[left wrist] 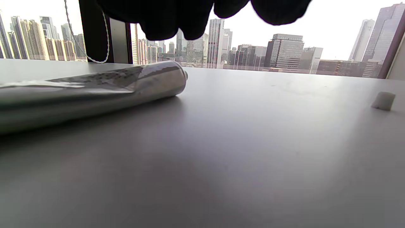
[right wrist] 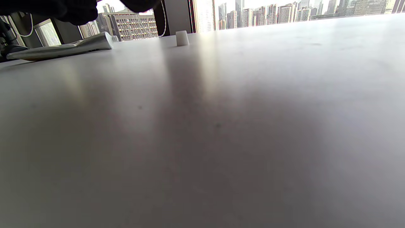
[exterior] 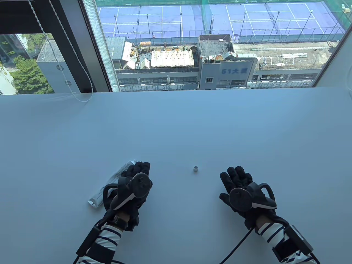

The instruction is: Screw tube cap onto toothpaste tube (Screw with right hand)

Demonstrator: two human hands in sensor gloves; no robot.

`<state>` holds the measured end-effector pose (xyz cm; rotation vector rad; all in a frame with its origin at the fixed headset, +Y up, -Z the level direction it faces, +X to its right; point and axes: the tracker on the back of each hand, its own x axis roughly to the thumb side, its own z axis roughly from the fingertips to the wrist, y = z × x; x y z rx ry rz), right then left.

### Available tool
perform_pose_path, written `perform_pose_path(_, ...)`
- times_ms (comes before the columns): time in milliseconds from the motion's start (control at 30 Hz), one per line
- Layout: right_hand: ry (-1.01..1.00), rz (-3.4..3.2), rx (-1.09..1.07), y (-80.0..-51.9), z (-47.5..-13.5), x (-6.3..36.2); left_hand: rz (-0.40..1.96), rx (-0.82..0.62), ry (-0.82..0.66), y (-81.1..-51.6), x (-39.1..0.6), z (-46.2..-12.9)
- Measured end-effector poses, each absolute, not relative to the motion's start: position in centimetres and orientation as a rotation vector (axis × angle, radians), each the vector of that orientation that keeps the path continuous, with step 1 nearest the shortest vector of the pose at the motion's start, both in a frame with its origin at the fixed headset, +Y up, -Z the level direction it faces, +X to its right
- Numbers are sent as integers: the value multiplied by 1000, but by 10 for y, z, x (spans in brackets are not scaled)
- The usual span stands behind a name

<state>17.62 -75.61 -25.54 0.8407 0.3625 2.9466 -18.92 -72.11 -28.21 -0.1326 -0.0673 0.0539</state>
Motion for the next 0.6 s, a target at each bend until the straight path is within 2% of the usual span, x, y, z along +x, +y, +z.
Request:
perform_pose_path(167,375,2955,836,-756,-255,176,-48,-243,125,-731,-223,-292)
perform_pose_path(267,382,2961,836,-757,-255,176,-34,-307,159,-738,-233,-296)
perform_pose_path(367,386,2964,836,-757,-254,175,-70,-241,193,-737,-233,-297)
perform_pose_path(600,390,2973,844,-758,-254,173,-89,-261,256,-747,-245,-299)
